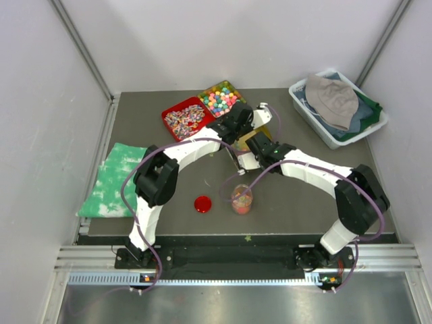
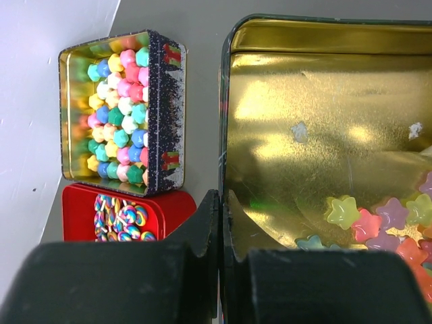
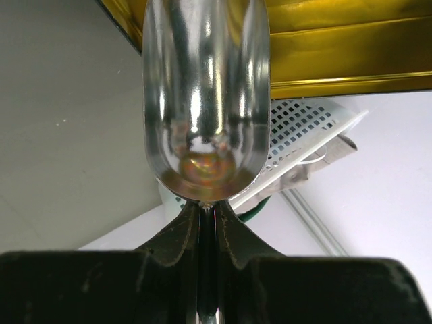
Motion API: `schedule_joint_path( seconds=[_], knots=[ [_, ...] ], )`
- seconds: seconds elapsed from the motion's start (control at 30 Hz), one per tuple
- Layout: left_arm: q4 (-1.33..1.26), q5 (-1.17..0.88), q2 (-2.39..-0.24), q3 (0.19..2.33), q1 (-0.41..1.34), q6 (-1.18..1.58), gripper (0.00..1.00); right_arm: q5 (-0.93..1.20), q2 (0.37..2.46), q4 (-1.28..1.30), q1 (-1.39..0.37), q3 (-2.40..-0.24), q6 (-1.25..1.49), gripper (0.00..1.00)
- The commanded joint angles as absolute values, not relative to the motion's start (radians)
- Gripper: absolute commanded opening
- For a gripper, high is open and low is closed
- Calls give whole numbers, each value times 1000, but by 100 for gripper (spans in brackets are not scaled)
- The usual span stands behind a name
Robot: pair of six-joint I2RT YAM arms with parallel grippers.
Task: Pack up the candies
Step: Scoop the fake candies from the storage box.
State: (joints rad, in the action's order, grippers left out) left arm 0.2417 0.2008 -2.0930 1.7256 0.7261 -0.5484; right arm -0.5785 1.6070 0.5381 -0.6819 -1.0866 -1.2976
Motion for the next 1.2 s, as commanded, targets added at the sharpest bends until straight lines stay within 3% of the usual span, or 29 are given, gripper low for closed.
schedule_joint_path(
  seconds=[0.0,0.27,1.17],
  knots=[
    [146,175,-2088,1798,733,-506,0,-466,1652,520,-676,-1057,-1243,0],
    [150,176,-2098,1809,735,-506,0,-422,1623,368,-675,-971,-1356,0],
    [173,155,-2155,1830,733,-535,0,-226,1643,499,-632,-1091,-1431,0]
  ],
)
